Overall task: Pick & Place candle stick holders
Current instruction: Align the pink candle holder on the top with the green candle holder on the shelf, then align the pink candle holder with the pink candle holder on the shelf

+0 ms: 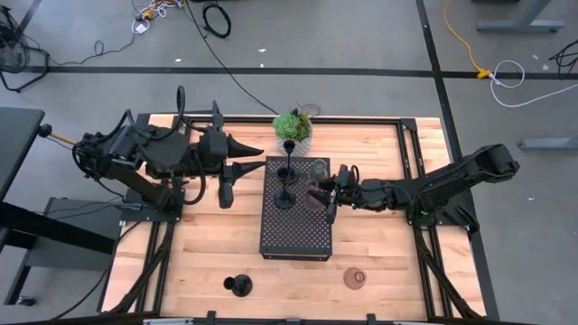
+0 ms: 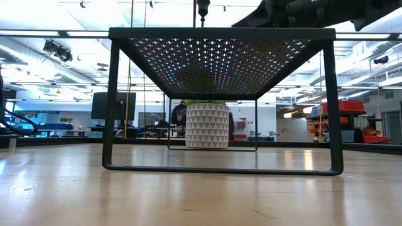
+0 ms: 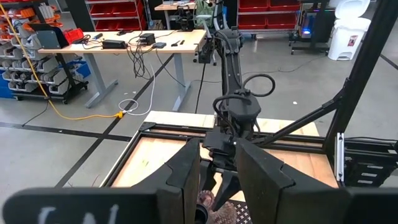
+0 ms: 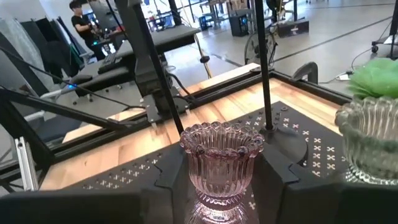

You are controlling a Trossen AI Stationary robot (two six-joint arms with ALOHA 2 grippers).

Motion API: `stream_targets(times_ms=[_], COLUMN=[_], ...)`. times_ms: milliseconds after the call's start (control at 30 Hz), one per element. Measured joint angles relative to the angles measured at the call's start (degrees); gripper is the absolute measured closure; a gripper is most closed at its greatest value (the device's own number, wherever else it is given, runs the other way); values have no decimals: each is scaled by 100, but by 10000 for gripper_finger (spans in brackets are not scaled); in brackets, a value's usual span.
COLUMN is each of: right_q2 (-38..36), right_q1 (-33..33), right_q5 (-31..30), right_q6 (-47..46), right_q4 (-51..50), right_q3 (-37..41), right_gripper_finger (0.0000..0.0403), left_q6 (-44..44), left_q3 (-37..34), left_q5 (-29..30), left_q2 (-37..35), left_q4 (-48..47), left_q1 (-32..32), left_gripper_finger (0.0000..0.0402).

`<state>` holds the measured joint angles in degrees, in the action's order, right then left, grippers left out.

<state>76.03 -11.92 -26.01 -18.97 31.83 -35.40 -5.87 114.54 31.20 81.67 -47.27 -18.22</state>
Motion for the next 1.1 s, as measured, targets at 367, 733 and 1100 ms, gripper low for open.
stream_targets(times_ms=[367, 733, 1100], right_q2=[2, -232, -789], right_q1=[0, -48, -351], right_q5=[-4, 8, -5], right_q6=[-306, -412, -300], right_q4=[-198, -297, -859], right_q3=[-13, -11, -9], right_gripper_finger=[234, 167, 232], left_q6=[1, 2, 2], left_q3=[0, 0, 0], left_q5=[0, 0, 2], left_q2=[2, 2, 2], left_q4=[0, 1, 2], left_q1=[0, 0, 0], left_gripper_finger=[294, 294, 294])
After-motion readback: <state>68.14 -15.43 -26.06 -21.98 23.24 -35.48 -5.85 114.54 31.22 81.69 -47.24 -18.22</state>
